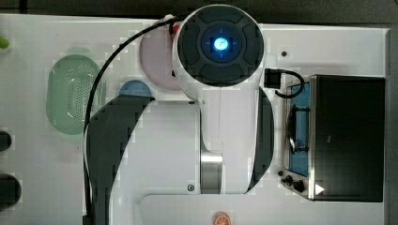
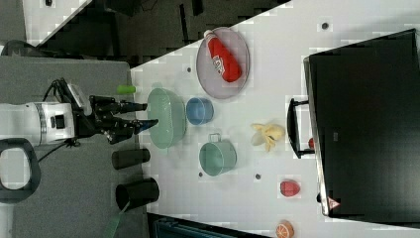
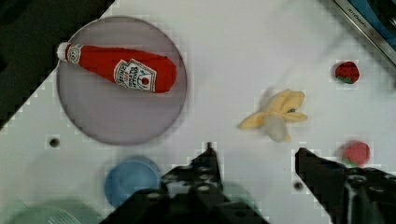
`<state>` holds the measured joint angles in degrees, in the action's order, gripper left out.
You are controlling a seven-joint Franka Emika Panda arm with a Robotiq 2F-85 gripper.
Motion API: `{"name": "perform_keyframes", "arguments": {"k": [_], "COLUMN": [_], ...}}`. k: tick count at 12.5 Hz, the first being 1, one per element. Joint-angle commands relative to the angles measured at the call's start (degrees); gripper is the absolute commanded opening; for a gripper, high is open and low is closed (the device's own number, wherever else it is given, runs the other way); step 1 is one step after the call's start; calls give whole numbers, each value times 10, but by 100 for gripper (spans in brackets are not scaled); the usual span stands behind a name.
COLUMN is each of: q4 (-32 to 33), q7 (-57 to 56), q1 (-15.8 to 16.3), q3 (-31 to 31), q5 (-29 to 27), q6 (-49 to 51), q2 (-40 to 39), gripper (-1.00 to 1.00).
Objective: Pick banana from table and place on oven.
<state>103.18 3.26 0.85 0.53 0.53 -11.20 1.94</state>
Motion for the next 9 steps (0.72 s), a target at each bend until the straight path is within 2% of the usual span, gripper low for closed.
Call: {"name": "perform_keyframes", "arguments": {"k": [1,3,6,9], "q4": [131,137,161,205], "q7": [16,16,16,16], "q1": [-21,-21,-21,-22], "q3": [7,7,7,9], "q5": [0,0,0,0], "q6": [89,89,73,4], "q2": [249,249,241,212], "gripper": [59,100,100,100]}}
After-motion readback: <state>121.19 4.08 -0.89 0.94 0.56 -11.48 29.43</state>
